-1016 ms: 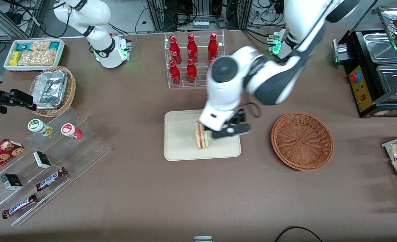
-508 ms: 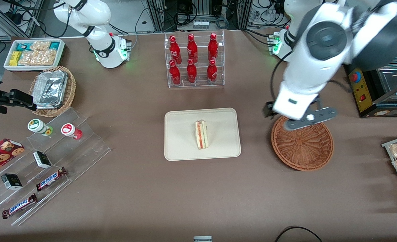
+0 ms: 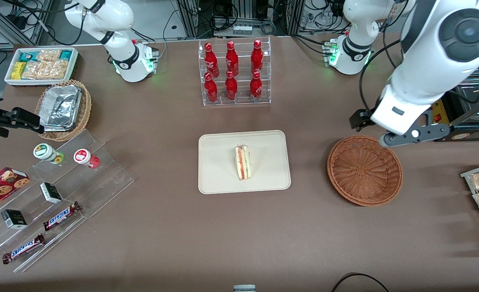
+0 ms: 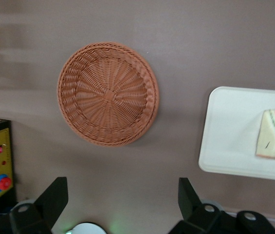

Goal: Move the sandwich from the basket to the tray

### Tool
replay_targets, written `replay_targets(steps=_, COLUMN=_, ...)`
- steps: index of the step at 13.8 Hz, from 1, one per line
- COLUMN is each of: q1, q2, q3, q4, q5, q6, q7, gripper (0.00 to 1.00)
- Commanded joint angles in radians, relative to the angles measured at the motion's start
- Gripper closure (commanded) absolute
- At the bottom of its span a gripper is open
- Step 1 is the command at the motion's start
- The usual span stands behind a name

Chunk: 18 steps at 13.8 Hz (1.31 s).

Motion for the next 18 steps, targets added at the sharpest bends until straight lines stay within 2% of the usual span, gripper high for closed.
replay_targets(steps=1, q1=-0.028, q2=-0.138, q3=0.131, q4=-0.121, q5=-0.086, q6=0.006, q7=0.14, gripper=0.0)
replay_targets(steps=4, q1=-0.14, q2=-0.224, q3=0.37, q4=-0.206, q5=-0.146, q6=0.016, q7=0.304, gripper=0.0)
replay_targets(steps=5, q1=-0.154, q2=-0.238, q3=0.407, q4=-0.219, q5=-0.148, q6=0.018, q7=0.341, gripper=0.0)
replay_targets(steps=7, q1=-0.15, q2=-0.237, q3=0.423, q4=-0.21, q5=-0.16, q6=0.018, q7=0.391, gripper=0.0)
replay_targets(steps=18, q1=-0.144, q2=-0.148, q3=0.444, q4=-0.117, q5=-0.145, q6=0.021, q7=0.395, gripper=0.0)
